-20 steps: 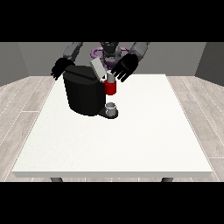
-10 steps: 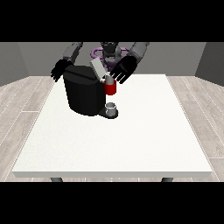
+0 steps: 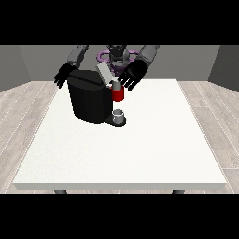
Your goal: Insert the coffee pod into the coffee machine and close the lid
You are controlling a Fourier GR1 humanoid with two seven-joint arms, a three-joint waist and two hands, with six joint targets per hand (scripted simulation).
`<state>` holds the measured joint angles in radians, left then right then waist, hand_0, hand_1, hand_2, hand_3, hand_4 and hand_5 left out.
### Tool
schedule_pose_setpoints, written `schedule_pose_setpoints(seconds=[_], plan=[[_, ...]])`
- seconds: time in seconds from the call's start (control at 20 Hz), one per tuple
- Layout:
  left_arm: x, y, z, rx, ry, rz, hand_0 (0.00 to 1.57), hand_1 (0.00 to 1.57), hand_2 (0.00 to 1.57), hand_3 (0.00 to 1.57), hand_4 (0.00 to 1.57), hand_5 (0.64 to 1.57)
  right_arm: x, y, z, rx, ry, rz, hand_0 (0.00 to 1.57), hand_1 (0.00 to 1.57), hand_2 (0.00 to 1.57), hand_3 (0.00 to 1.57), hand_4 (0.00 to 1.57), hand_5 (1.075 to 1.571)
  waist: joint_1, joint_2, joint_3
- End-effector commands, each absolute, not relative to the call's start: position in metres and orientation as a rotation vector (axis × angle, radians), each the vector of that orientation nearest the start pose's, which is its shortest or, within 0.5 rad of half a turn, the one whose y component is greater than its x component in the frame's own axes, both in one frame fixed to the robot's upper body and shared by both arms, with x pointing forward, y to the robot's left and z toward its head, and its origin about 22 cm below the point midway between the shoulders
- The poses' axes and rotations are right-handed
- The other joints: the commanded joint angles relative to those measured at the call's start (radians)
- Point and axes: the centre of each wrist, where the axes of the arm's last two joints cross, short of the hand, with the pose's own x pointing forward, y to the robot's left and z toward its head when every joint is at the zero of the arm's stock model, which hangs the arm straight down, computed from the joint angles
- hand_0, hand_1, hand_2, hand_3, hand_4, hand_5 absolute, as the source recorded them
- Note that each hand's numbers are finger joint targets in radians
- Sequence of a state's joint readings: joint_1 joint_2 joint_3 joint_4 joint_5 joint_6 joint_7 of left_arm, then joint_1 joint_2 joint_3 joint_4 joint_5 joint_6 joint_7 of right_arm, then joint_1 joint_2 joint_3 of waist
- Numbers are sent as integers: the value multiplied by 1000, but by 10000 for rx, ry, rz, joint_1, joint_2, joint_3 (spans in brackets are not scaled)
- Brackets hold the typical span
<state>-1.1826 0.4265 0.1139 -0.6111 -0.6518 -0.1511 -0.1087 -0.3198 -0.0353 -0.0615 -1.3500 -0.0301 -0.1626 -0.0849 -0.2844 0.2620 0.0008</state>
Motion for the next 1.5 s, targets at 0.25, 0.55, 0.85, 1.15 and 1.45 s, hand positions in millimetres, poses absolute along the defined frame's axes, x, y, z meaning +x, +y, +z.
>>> schedule_pose_setpoints(seconds=[0.25, 0.55, 0.85, 1.15, 1.45], plan=[[463, 257, 229, 7224, -16533, -9227, 1152, 1152, 1178, 1020, 450, 1571, 320, -225, 35, -788, -17384, -830, 0, 0, 0, 0, 438, 1571, 126, -15, -5], [464, 260, 233, 7671, -16738, -9082, 1066, 1066, 1116, 945, 380, 1571, 327, -218, 52, -663, -17810, -642, 0, 0, 0, 0, 458, 1571, -78, 473, -7], [462, 268, 240, 7548, -16720, -9618, 1066, 1066, 1115, 928, 371, 1571, 319, -209, 35, -815, -17461, -797, 0, 0, 0, 0, 411, 1571, 122, 96, -7], [460, 285, 237, 7812, -15973, -10366, 0, 0, 0, 0, 0, 1571, 318, -219, 41, -827, -17462, -432, 0, 0, 0, 0, 360, 1571, -203, 161, -7], [463, 245, 216, 7264, -15801, -11231, 0, 0, 0, 0, 0, 1571, 317, -212, 23, -1136, -17028, -937, 0, 0, 0, 0, 378, 1571, 385, -326, -4]])
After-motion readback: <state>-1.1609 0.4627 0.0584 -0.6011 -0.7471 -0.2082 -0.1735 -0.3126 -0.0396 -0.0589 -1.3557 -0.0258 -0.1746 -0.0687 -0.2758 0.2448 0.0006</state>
